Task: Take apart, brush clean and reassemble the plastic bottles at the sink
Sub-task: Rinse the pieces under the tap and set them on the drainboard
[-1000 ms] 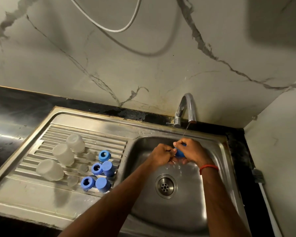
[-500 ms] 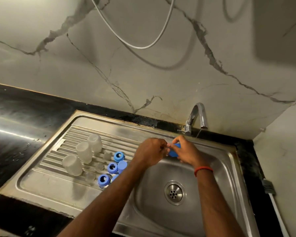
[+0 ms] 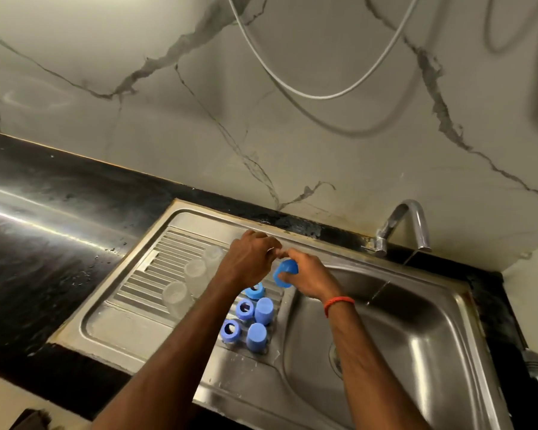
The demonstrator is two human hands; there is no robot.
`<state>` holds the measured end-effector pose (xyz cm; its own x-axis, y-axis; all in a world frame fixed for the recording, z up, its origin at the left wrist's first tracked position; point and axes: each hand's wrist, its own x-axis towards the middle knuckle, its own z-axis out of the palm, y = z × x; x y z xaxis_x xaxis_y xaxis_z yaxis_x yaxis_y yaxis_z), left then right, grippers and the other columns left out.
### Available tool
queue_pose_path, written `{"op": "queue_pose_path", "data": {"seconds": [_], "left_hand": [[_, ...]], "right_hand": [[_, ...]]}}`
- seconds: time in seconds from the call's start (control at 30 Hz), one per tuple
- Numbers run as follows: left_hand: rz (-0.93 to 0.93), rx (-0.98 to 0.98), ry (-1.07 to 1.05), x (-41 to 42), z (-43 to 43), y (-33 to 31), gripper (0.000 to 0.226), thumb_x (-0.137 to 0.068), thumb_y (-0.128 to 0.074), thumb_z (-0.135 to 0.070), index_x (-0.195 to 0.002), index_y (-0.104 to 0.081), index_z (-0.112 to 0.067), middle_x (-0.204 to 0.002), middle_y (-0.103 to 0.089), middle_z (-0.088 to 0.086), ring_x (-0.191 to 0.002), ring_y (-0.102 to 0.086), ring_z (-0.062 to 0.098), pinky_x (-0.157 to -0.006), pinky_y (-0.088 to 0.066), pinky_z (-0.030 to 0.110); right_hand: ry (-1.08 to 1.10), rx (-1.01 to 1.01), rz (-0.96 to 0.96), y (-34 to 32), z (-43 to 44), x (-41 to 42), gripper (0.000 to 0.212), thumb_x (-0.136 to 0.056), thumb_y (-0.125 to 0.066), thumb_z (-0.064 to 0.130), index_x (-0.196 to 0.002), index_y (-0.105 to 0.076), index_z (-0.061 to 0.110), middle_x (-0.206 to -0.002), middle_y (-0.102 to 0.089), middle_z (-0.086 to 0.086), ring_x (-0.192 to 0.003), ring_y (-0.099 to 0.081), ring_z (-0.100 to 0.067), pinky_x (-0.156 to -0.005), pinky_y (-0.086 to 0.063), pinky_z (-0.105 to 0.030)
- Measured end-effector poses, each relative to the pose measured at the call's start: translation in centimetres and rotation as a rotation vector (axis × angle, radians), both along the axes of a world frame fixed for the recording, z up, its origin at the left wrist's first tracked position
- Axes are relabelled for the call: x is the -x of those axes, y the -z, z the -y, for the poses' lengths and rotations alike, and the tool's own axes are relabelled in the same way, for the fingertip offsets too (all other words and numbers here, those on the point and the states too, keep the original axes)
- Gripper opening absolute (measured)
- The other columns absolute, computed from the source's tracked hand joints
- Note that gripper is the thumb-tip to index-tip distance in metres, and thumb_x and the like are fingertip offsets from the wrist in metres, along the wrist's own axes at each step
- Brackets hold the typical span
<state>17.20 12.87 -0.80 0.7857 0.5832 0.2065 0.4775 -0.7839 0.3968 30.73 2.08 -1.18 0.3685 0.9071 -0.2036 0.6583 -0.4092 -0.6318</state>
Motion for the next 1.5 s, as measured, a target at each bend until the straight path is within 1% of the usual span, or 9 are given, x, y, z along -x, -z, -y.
{"op": "queue_pose_path", "data": {"seconds": [0.07, 0.23, 0.33, 0.43, 0.5, 0.97, 1.17, 1.4, 1.5], "left_hand": [[-0.002, 0.011, -0.014, 0.9, -0.9, 0.4, 0.026, -0.104, -0.052, -0.033, -0.123, -0.067, -0.023, -0.120, -0.068, 0.000, -0.112, -0.054, 0.019, -0.091, -0.050, 0.038], [-0.001, 0.015, -0.020, 3.0, -2.6, 1.3, 0.028, -0.104, -0.051, -0.034, -0.123, -0.067, -0.023, -0.121, -0.068, 0.000, -0.111, -0.054, 0.018, -0.089, -0.049, 0.036], [-0.002, 0.012, -0.015, 3.9, -3.4, 1.9, 0.029, -0.104, -0.051, -0.034, -0.123, -0.068, -0.021, -0.118, -0.069, 0.002, -0.107, -0.054, 0.019, -0.084, -0.045, 0.030], [-0.010, 0.031, 0.005, 4.3, -4.1, 2.3, 0.029, -0.104, -0.050, -0.035, -0.124, -0.068, -0.022, -0.117, -0.069, 0.001, -0.106, -0.054, 0.018, -0.085, -0.048, 0.033], [-0.012, 0.043, 0.017, 4.2, -4.5, 2.5, 0.029, -0.104, -0.050, -0.035, -0.124, -0.068, -0.022, -0.118, -0.068, 0.001, -0.107, -0.054, 0.018, -0.086, -0.049, 0.034], [-0.025, 0.062, 0.105, 3.4, -5.1, 2.6, 0.029, -0.105, -0.049, -0.033, -0.124, -0.067, -0.021, -0.125, -0.067, 0.001, -0.112, -0.054, 0.018, -0.092, -0.050, 0.037], [-0.036, 0.077, 0.126, 3.1, -4.7, 2.5, 0.031, -0.106, -0.047, -0.034, -0.126, -0.067, -0.020, -0.127, -0.066, 0.001, -0.114, -0.052, 0.018, -0.093, -0.047, 0.033], [-0.059, 0.089, 0.138, 3.1, -3.9, 2.1, 0.033, -0.105, -0.048, -0.037, -0.128, -0.065, -0.022, -0.132, -0.064, 0.001, -0.119, -0.050, 0.019, -0.097, -0.046, 0.035], [-0.059, 0.095, 0.144, 2.8, -3.4, 1.7, 0.034, -0.105, -0.047, -0.038, -0.130, -0.064, -0.021, -0.134, -0.063, 0.001, -0.121, -0.050, 0.020, -0.099, -0.045, 0.037]], "right_hand": [[0.039, 0.015, -0.003, 1.0, -0.8, 0.8, 0.041, -0.086, -0.076, 0.022, -0.124, -0.059, 0.026, -0.127, -0.061, 0.002, -0.112, -0.058, -0.016, -0.097, -0.051, -0.033], [0.049, 0.035, -0.004, 4.0, -1.6, 2.0, 0.043, -0.078, -0.082, 0.014, -0.115, -0.066, 0.026, -0.121, -0.064, 0.002, -0.109, -0.060, -0.015, -0.092, -0.049, -0.025], [0.057, 0.054, 0.000, 5.3, -1.5, 2.3, 0.052, -0.075, -0.082, 0.004, -0.121, -0.065, 0.021, -0.123, -0.064, -0.002, -0.109, -0.060, -0.016, -0.091, -0.048, -0.023], [0.072, 0.066, -0.006, 6.4, -1.5, 2.3, 0.057, -0.074, -0.081, 0.000, -0.124, -0.062, 0.019, -0.124, -0.062, -0.005, -0.112, -0.059, -0.019, -0.095, -0.051, -0.030], [0.090, 0.067, -0.007, 6.8, -1.5, 2.2, 0.059, -0.074, -0.080, -0.002, -0.125, -0.061, 0.020, -0.125, -0.062, -0.006, -0.111, -0.059, -0.018, -0.095, -0.052, -0.030], [0.088, 0.078, -0.030, 7.1, -1.5, 2.3, 0.063, -0.077, -0.079, 0.000, -0.132, -0.055, 0.021, -0.130, -0.060, -0.005, -0.119, -0.058, -0.019, -0.100, -0.052, -0.035], [0.084, 0.087, -0.046, 7.1, -1.3, 2.6, 0.068, -0.080, -0.079, 0.005, -0.139, -0.049, 0.023, -0.126, -0.059, -0.007, -0.117, -0.058, -0.021, -0.099, -0.051, -0.032], [0.131, 0.095, -0.057, 6.2, 0.0, 2.2, 0.081, -0.078, -0.079, 0.002, -0.147, -0.041, 0.025, -0.141, -0.051, -0.012, -0.128, -0.052, -0.027, -0.103, -0.050, -0.041], [0.170, 0.079, -0.038, 5.6, 0.9, 1.8, 0.075, -0.082, -0.076, 0.004, -0.145, -0.043, 0.027, -0.141, -0.052, -0.011, -0.127, -0.053, -0.025, -0.100, -0.049, -0.033]]}}
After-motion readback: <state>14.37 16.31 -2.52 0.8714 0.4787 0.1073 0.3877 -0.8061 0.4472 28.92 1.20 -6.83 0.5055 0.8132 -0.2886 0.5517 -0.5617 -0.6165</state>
